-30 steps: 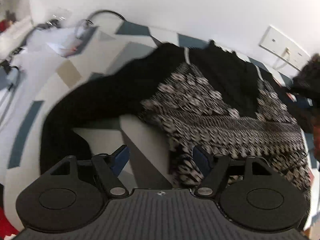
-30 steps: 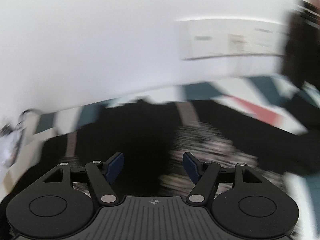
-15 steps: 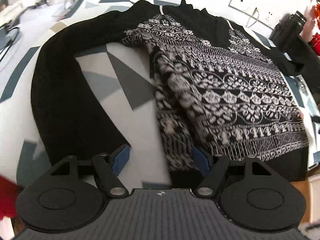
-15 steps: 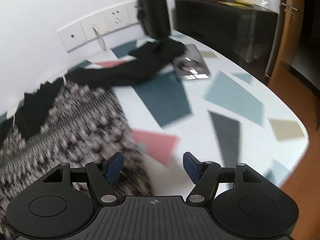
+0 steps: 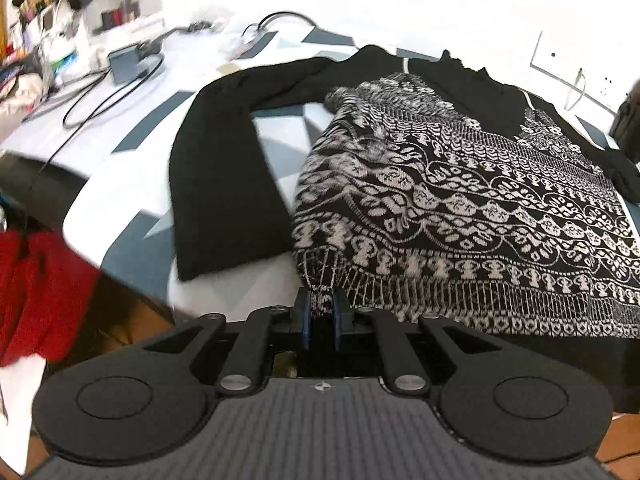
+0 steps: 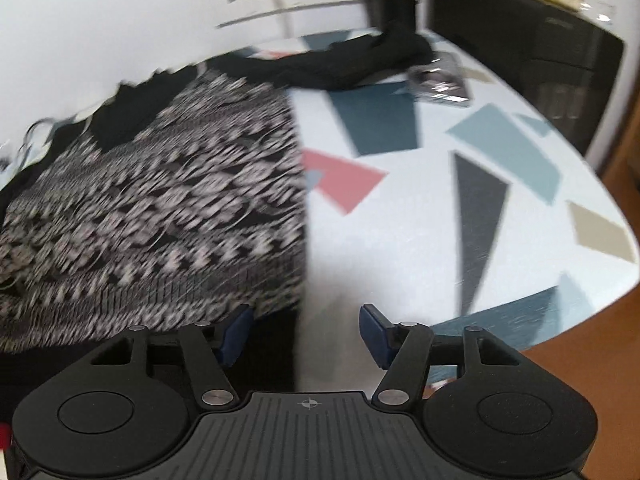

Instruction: Fold clothes

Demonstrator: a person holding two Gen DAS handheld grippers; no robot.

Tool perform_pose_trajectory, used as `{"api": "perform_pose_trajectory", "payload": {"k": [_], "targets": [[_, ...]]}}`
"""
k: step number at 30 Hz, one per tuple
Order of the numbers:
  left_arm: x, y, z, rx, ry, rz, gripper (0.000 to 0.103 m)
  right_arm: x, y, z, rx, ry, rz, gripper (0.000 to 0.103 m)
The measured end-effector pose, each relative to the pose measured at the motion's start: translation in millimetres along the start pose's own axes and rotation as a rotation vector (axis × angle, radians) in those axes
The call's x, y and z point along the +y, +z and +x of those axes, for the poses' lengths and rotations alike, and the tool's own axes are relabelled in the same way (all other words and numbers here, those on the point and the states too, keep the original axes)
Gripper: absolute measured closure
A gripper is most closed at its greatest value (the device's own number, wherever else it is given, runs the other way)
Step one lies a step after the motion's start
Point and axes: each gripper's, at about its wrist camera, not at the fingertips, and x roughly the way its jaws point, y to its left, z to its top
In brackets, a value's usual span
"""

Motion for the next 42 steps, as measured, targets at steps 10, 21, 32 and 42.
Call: {"api": "perform_pose_trajectory", "payload": {"k": [10, 21, 32, 42], "targets": [[-9, -6, 4, 0.017, 0.049, 0.016, 0.092, 3, 0, -15, 0.009, 0.053, -0.040, 0.096], [-11, 5, -17, 0.017, 0.073, 0.078, 0.041, -3, 27, -33, 0.045, 0.085, 0.066, 0.074], [39, 51, 20, -0.011, 0.094, 0.140, 0.040, 110, 157, -21, -0.191, 0.223, -0.021, 0.063], [47, 86, 76, 0.066, -0.014, 0.166, 0.038, 210, 207, 20, -0.191, 0.231, -0.089, 0.063]]}}
